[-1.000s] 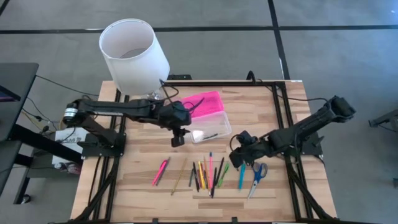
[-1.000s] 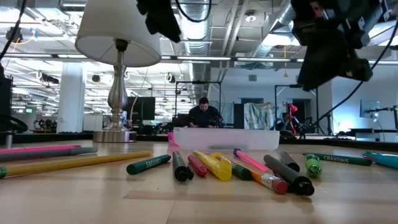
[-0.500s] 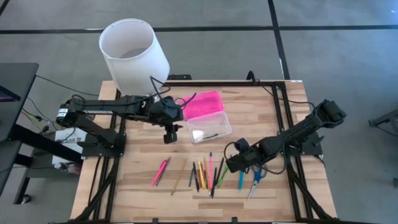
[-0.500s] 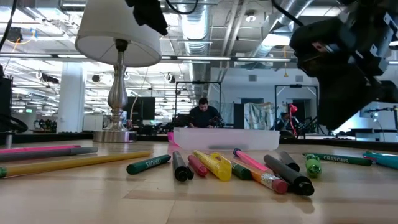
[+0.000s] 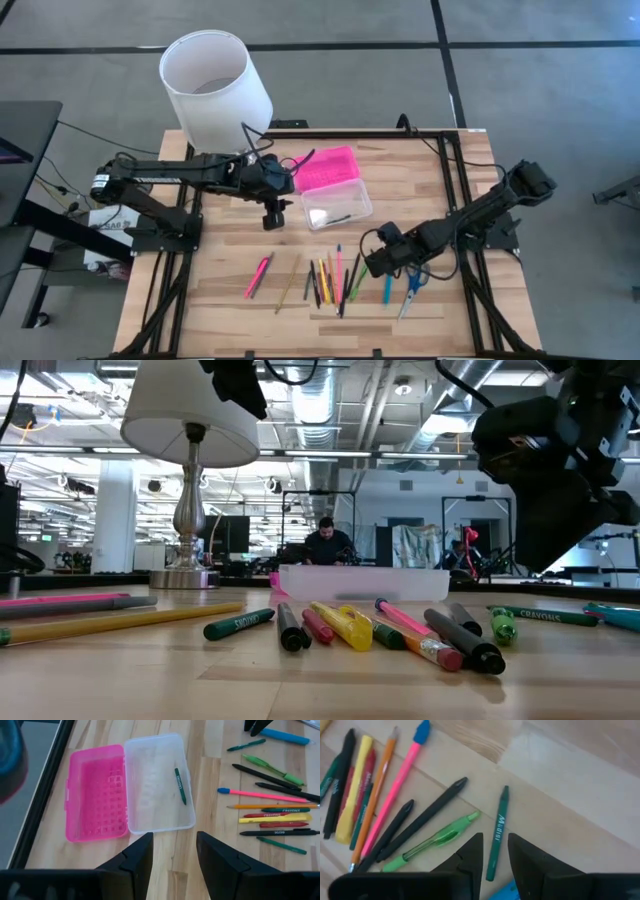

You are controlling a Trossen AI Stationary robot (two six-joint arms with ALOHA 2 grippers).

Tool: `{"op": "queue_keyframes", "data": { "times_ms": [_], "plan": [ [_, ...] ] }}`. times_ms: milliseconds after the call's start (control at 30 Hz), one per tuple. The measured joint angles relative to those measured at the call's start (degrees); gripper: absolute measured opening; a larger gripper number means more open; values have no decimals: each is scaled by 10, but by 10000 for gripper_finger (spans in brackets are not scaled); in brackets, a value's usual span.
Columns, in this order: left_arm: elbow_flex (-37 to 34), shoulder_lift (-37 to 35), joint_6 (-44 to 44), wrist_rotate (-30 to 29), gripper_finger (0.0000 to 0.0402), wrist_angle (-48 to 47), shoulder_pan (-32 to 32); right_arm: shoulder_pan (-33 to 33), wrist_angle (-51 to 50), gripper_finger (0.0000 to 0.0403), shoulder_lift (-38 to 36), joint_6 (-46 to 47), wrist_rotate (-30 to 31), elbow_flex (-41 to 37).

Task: Pick & place school supplies into a supply box
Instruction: Put the top right green crayon into the pink supply box

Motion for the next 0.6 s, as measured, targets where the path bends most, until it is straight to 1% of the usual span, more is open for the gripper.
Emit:
{"op": "queue_keyframes", "data": {
  "times_ms": [67,133,200,433,600],
  "plan": [
    [0,0,0,-6,146,0,0,-1,11,93,13,-16,4,1],
    [0,0,-1,-12,146,-2,0,-1,2,99,24,-18,4,0],
    [0,0,-4,-13,146,-3,0,-1,14,105,39,-18,3,1],
    [0,0,-11,-13,146,-11,0,-1,33,125,78,-28,-28,0],
    [0,0,-11,-13,146,-11,0,-2,31,135,83,-23,-37,1]
  ]
}}
